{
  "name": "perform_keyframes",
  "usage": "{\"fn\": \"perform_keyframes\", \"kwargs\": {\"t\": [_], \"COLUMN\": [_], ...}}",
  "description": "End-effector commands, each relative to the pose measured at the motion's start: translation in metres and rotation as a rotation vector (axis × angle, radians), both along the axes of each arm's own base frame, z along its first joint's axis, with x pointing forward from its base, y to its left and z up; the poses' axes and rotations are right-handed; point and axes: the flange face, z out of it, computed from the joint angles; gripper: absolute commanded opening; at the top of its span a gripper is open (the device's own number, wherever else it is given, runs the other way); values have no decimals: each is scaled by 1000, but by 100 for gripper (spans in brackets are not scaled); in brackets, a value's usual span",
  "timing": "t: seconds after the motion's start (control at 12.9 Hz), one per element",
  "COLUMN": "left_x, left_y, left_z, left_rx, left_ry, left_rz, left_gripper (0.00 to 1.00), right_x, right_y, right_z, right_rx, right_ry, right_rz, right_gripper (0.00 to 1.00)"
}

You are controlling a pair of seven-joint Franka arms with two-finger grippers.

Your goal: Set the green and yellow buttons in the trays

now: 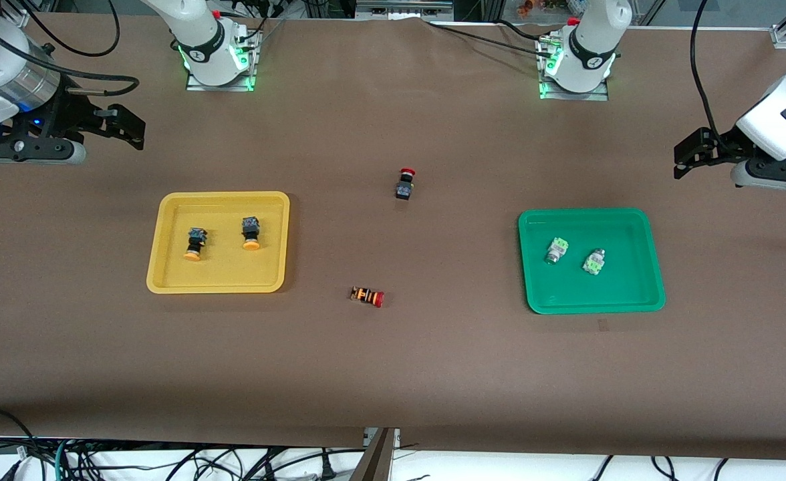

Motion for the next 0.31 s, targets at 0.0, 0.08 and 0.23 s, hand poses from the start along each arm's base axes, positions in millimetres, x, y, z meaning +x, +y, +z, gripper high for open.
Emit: {"fn": "perform_keyframes", "kwargs": {"t": [0.0, 0.08, 0.23], "left_x": [-10, -7, -3], "left_y": [1, 1, 3], "left_z": [-3, -4, -5], "left_rx": [23, 22, 21], "left_ry": [-14, -11, 8], "left_rz": [9, 8, 11], "left_gripper": [100, 100, 100], "right_x": [2, 2, 3], "right_y": [1, 1, 0], "right_z": [6, 6, 5], "right_rx": [3, 3, 2], "right_ry": [6, 6, 10], "right_rz": [11, 10, 6], "right_gripper": [100, 100, 100]}}
